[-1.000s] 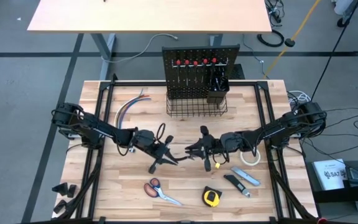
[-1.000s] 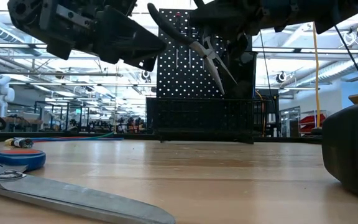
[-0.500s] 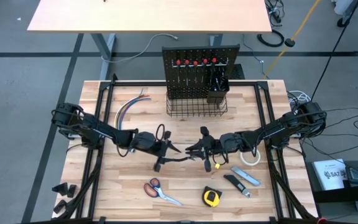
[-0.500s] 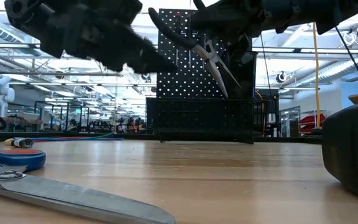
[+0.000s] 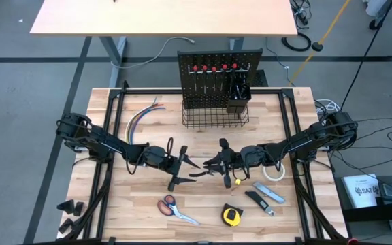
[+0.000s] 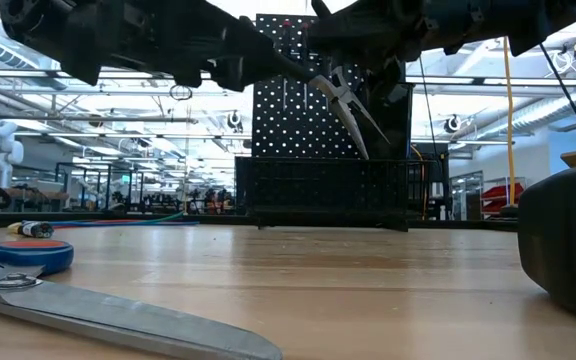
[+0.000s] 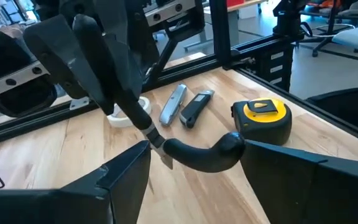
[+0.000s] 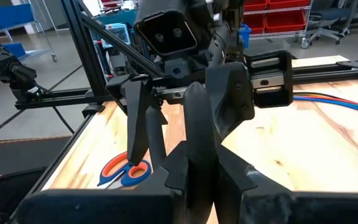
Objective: Hang tools onto peg board
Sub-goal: Put the plier into the black bin on the pegboard
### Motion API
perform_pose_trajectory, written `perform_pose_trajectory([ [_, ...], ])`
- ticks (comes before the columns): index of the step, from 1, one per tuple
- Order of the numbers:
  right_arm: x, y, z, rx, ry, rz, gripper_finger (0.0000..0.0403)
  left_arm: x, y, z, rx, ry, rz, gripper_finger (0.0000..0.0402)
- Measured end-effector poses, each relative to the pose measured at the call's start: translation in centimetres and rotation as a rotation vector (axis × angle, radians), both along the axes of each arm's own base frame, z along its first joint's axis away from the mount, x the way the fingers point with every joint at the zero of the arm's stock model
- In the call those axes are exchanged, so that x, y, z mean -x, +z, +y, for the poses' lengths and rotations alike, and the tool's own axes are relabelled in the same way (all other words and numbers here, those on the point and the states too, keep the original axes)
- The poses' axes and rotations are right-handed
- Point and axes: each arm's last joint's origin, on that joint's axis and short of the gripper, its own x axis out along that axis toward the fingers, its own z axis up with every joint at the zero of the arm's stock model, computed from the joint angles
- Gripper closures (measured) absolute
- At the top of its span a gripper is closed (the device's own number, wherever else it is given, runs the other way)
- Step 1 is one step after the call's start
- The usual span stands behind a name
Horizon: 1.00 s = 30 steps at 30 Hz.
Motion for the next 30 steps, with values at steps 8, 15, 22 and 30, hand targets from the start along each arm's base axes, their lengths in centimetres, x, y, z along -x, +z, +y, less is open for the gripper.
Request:
perform_pose_trajectory([
  [8, -0.01, 0.08, 0.0, -0.004, -0.001, -0.008, 0.0368, -0.01, -0.01, 0.02, -0.015, -0.004, -0.005, 0.0198],
  [15, -0.02, 0.08, -0.01, -0.008, -0.003, -0.008, 0.0369, 0.01, 0.08, -0.08, -0.046, -0.043, -0.024, 0.0319],
  [22, -0.04, 0.0, 0.04, -0.013, 0.001, -0.007, 0.0366, -0.03, 0.47, -0.2, -0.068, -0.093, -0.073, 0.0365],
  [30, -0.06, 0.05, 0.0, 0.038, -0.003, -0.016, 0.0307, 0.05, 0.2, -0.28, -0.064, -0.107, -0.047, 0.0365],
])
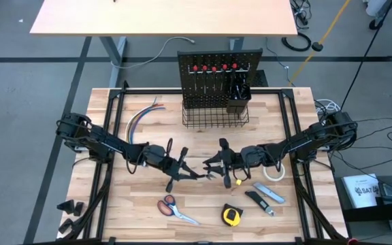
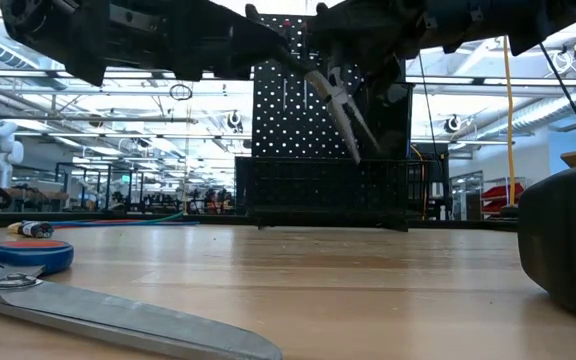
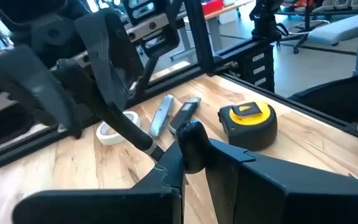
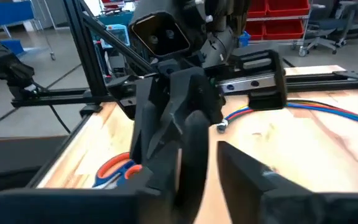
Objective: Hang tools onto peg board
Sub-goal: Put the plier into the black bin on the pegboard
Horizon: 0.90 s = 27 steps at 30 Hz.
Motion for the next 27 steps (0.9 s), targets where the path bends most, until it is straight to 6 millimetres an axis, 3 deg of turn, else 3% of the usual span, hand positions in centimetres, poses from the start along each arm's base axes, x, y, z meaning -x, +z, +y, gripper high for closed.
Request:
perform_pose_trajectory([
  [6, 0.0, 0.2, -0.4, 0.024, -0.045, -0.014, 0.0221, 0.0, 0.0, 0.0, -0.002, 0.013, 0.0, 0.0365],
  [10, 0.7, 1.0, -0.8, 0.031, -0.128, 0.016, 0.0188, 0.0, -0.2, 0.2, -0.021, 0.089, 0.016, 0.0365],
  [17, 2.8, 2.7, -1.3, -0.003, -0.188, 0.073, 0.0175, -0.1, -0.3, 0.7, -0.058, 0.285, 0.013, 0.0365],
  [27, 2.3, 0.0, -1.5, -0.076, -0.234, 0.239, 0.0179, 0.2, 0.4, -0.2, -0.072, 0.444, -0.04, 0.0365],
])
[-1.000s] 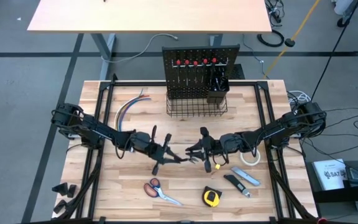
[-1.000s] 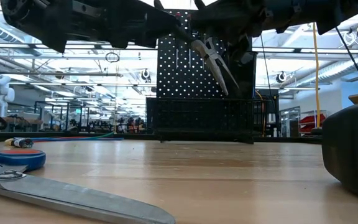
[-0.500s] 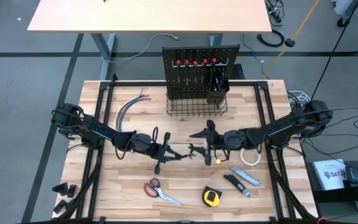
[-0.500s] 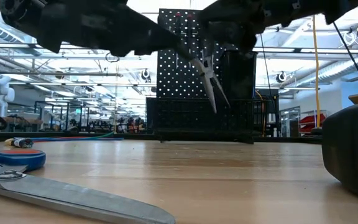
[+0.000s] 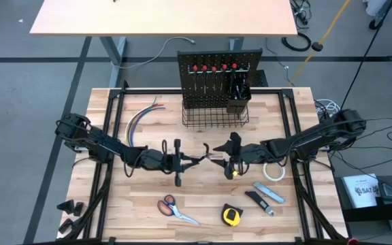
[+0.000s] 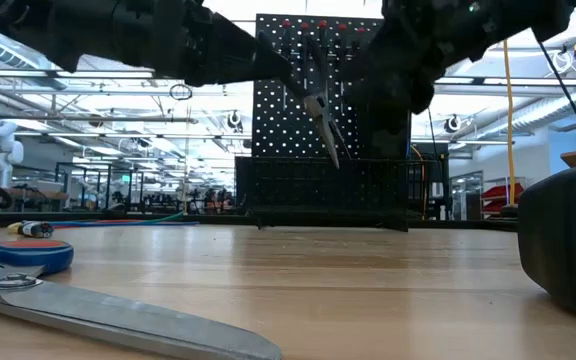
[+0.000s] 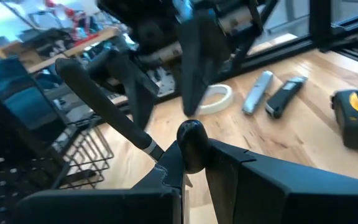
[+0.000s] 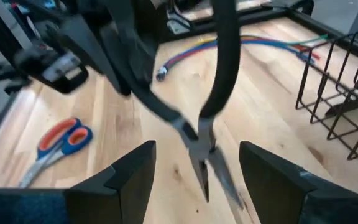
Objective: Hang tools onto peg board
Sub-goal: Put the plier into the black bin on the pegboard
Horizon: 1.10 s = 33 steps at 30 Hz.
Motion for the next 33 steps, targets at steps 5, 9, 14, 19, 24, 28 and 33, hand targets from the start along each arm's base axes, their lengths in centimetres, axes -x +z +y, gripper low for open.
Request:
perform_pose_trajectory([
  [5, -0.7, -1.5, 0.1, 0.01, 0.001, 0.044, 0.0179, 0.1, 0.4, -0.3, 0.007, 0.007, -0.036, 0.0365],
  [9, -1.4, -2.5, 0.3, 0.08, 0.028, 0.047, 0.0179, 0.1, 0.4, -0.3, 0.009, 0.009, -0.039, 0.0365],
  [14, -2.1, -2.7, 0.4, 0.153, 0.052, -0.001, 0.0179, 0.1, 0.5, -0.3, 0.012, 0.009, -0.047, 0.0365],
  [19, -2.2, -2.7, 0.3, 0.19, 0.016, -0.005, 0.0179, 0.1, 0.5, -0.3, 0.013, 0.014, -0.049, 0.0365],
  [24, -2.6, -3.0, 0.3, 0.183, -0.008, -0.035, 0.0179, 0.0, 0.6, -0.2, 0.049, 0.021, -0.056, 0.0365],
  [28, -3.2, -3.3, 0.3, 0.201, -0.01, -0.074, 0.0179, 0.0, 0.6, -0.2, 0.061, 0.022, -0.059, 0.0365],
  [33, -3.6, -4.0, 0.4, 0.242, -0.004, -0.083, 0.0187, 0.0, 0.6, -0.2, 0.065, 0.022, -0.059, 0.0365],
])
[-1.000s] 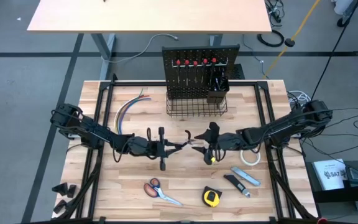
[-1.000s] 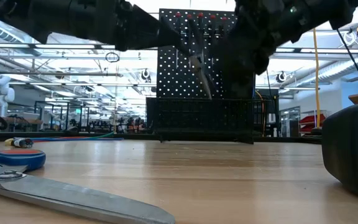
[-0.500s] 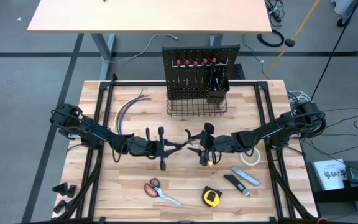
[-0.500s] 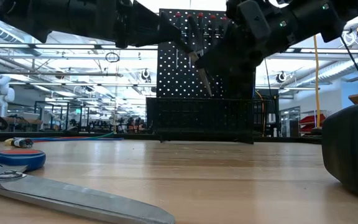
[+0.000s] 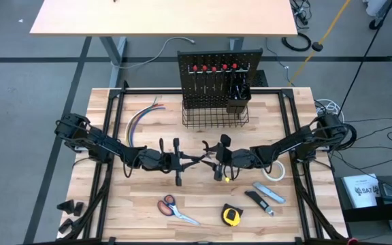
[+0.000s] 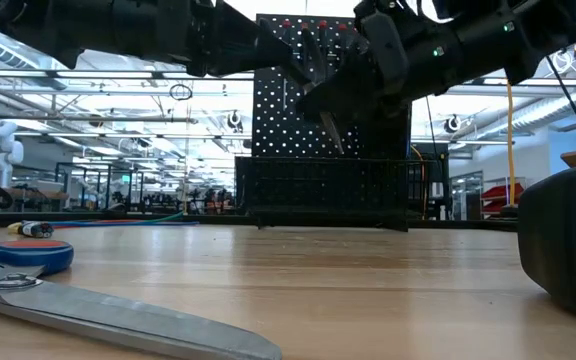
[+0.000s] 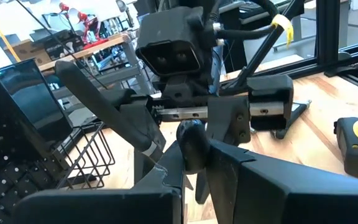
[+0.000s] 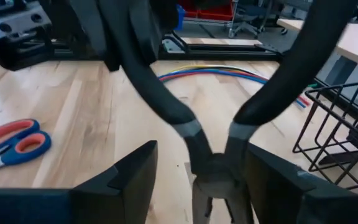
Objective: Hang tools onto peg board
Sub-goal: Put the plier into the black bin on the pegboard
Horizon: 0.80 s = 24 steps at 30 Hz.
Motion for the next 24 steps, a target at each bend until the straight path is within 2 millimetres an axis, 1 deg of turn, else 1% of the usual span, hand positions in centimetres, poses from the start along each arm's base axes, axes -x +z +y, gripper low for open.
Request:
perform_pose_trajectory([
  [4, -0.16, -0.32, -0.1, 0.015, -0.001, 0.005, 0.0217, 0.0, -0.04, 0.02, -0.001, 0.001, 0.005, 0.0365],
  [11, -0.16, -0.38, -0.18, 0.018, -0.005, 0.01, 0.03, -0.05, -0.19, 0.26, 0.003, 0.003, 0.02, 0.0365],
  [14, -0.14, -0.46, -0.12, 0.037, 0.014, 0.022, 0.0325, -0.07, -0.15, 0.23, 0.021, -0.005, 0.016, 0.0365],
  [18, -0.14, -0.45, -0.11, 0.043, 0.012, 0.023, 0.0325, -0.12, -0.13, 0.45, 0.035, -0.004, 0.016, 0.0365],
  [21, -0.15, -0.42, -0.14, 0.029, 0.005, 0.016, 0.0314, -0.13, -0.15, 0.47, 0.028, -0.002, 0.018, 0.0365],
  [24, -0.15, -0.42, -0.14, 0.028, 0.005, 0.016, 0.0317, -0.13, -0.16, 0.47, 0.026, -0.004, 0.019, 0.0365],
])
